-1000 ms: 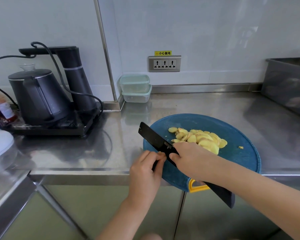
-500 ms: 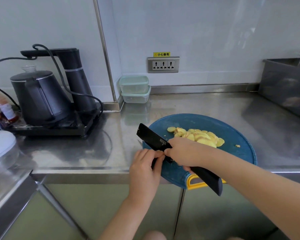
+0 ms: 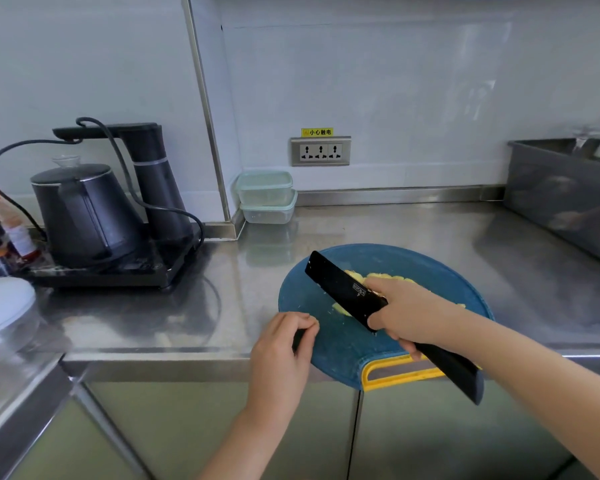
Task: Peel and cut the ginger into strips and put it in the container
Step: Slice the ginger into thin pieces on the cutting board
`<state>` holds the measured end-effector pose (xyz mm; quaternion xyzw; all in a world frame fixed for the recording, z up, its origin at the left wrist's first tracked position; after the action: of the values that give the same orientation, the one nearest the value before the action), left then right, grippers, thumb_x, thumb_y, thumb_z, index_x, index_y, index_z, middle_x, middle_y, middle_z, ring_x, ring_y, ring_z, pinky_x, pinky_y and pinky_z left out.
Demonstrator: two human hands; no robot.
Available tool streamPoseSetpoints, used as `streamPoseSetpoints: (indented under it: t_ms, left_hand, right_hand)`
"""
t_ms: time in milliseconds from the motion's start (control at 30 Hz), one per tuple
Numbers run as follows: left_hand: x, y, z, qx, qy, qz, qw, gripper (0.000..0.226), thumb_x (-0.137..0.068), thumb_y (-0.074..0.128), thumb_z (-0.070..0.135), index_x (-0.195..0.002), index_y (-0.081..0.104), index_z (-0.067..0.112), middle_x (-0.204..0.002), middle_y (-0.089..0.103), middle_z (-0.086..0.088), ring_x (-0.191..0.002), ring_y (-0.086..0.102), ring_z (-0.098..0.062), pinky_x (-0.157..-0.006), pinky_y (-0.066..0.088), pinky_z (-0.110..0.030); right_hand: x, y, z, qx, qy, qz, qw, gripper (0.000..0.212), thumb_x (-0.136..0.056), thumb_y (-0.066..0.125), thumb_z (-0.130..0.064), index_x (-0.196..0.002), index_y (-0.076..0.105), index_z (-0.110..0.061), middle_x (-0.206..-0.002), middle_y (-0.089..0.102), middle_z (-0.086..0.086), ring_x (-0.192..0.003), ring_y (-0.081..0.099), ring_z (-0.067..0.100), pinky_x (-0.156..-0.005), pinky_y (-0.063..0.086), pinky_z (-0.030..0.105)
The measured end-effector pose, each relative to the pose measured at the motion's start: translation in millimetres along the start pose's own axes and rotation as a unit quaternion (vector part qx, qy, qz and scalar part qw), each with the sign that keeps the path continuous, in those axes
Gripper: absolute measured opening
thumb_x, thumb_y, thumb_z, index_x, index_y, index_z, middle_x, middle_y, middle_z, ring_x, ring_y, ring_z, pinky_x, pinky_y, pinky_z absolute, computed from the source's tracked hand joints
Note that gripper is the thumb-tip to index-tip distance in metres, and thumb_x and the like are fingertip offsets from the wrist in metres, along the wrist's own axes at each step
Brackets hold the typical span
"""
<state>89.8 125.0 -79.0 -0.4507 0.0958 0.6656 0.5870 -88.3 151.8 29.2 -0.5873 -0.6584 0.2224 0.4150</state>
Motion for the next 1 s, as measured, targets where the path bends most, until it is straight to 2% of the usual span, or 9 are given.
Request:
streamPoseSetpoints:
  t_ms: [167, 267, 367, 533, 667, 833, 900, 1000]
  left_hand:
    - [0, -5, 0, 0.017, -0.011, -0.011, 1.000, 0.006, -0.082, 0.071, 0.010, -0.084, 0.067, 0.014, -0.087, 0.065, 0.013, -0.086, 0.061, 0.002, -0.073, 0.051, -0.018]
    - [-2, -6, 1, 0.020, -0.013, -0.016, 1.000, 0.008, -0.080, 0.073, 0.009, -0.084, 0.067, 0.015, -0.087, 0.066, 0.014, -0.087, 0.062, 0.003, -0.074, 0.052, -0.018]
    - [-4, -5, 1, 0.029, -0.024, -0.010, 0.999, 0.007, -0.080, 0.074, 0.011, -0.082, 0.068, 0.014, -0.086, 0.067, 0.015, -0.086, 0.062, 0.003, -0.073, 0.052, -0.018]
    - [-4, -3, 3, 0.042, -0.031, 0.007, 0.999, 0.013, -0.080, 0.068, 0.025, -0.082, 0.072, 0.013, -0.085, 0.069, 0.013, -0.085, 0.064, 0.004, -0.073, 0.053, -0.018]
    - [-3, -3, 3, 0.028, -0.012, 0.015, 0.999, 0.013, -0.080, 0.067, 0.025, -0.081, 0.072, 0.013, -0.083, 0.069, 0.012, -0.082, 0.063, 0.003, -0.070, 0.053, -0.018]
    - [-2, -3, 1, 0.025, -0.010, 0.008, 1.000, 0.012, -0.082, 0.066, 0.024, -0.080, 0.070, 0.013, -0.082, 0.068, 0.011, -0.080, 0.063, 0.001, -0.068, 0.053, -0.021]
    - [-2, -3, 1, 0.022, -0.010, 0.006, 1.000, 0.008, -0.082, 0.069, 0.020, -0.080, 0.070, 0.013, -0.082, 0.068, 0.011, -0.079, 0.063, 0.001, -0.067, 0.053, -0.021]
    - [-2, -3, 0, 0.017, -0.009, 0.005, 1.000, 0.004, -0.080, 0.073, 0.013, -0.079, 0.070, 0.013, -0.082, 0.067, 0.011, -0.080, 0.063, 0.002, -0.069, 0.052, -0.019]
  right_hand:
    - [4, -13, 5, -0.058, 0.028, -0.012, 0.998, 0.005, -0.087, 0.052, -0.009, -0.090, 0.052, -0.012, -0.051, 0.043, 0.007, -0.033, 0.039, 0.018, -0.042, 0.042, 0.024]
    - [6, -16, 6, -0.079, 0.035, 0.006, 0.996, 0.011, -0.088, 0.053, -0.012, -0.097, 0.053, -0.005, -0.055, 0.044, 0.012, -0.038, 0.040, 0.021, -0.045, 0.043, 0.027]
    - [7, -15, 3, -0.079, 0.024, 0.030, 0.996, 0.010, -0.089, 0.053, -0.013, -0.092, 0.052, -0.004, -0.054, 0.046, 0.013, -0.037, 0.042, 0.023, -0.046, 0.045, 0.029]
    - [10, -4, -9, -0.006, -0.006, 0.015, 1.000, 0.014, -0.091, 0.051, -0.016, -0.101, 0.053, -0.006, -0.060, 0.054, 0.012, -0.036, 0.049, 0.020, -0.045, 0.046, 0.026]
    - [12, 8, -21, 0.046, -0.020, 0.004, 0.999, 0.006, -0.095, 0.047, -0.017, -0.093, 0.051, -0.012, -0.060, 0.051, 0.009, -0.033, 0.047, 0.016, -0.038, 0.042, 0.023]
    - [9, 14, -28, 0.080, -0.040, 0.015, 0.996, 0.022, -0.097, 0.045, -0.016, -0.076, 0.047, -0.021, -0.066, 0.050, 0.005, -0.037, 0.047, 0.013, -0.036, 0.038, 0.020]
    - [9, 15, -30, 0.101, -0.047, 0.020, 0.994, 0.024, -0.098, 0.045, -0.019, -0.075, 0.045, -0.023, -0.067, 0.049, 0.002, -0.039, 0.046, 0.009, -0.035, 0.035, 0.016]
    - [9, 15, -31, 0.112, -0.050, 0.014, 0.992, 0.022, -0.098, 0.045, -0.021, -0.076, 0.044, -0.023, -0.070, 0.051, 0.002, -0.040, 0.047, 0.009, -0.036, 0.037, 0.017]
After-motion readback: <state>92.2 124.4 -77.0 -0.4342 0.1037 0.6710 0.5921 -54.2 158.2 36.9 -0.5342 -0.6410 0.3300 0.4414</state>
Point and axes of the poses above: each hand's wrist, its own x-axis away from the middle knuckle, its own y-axis out of the palm, z = x × y, the point moved 1 cm from there along -x, towards the middle knuckle
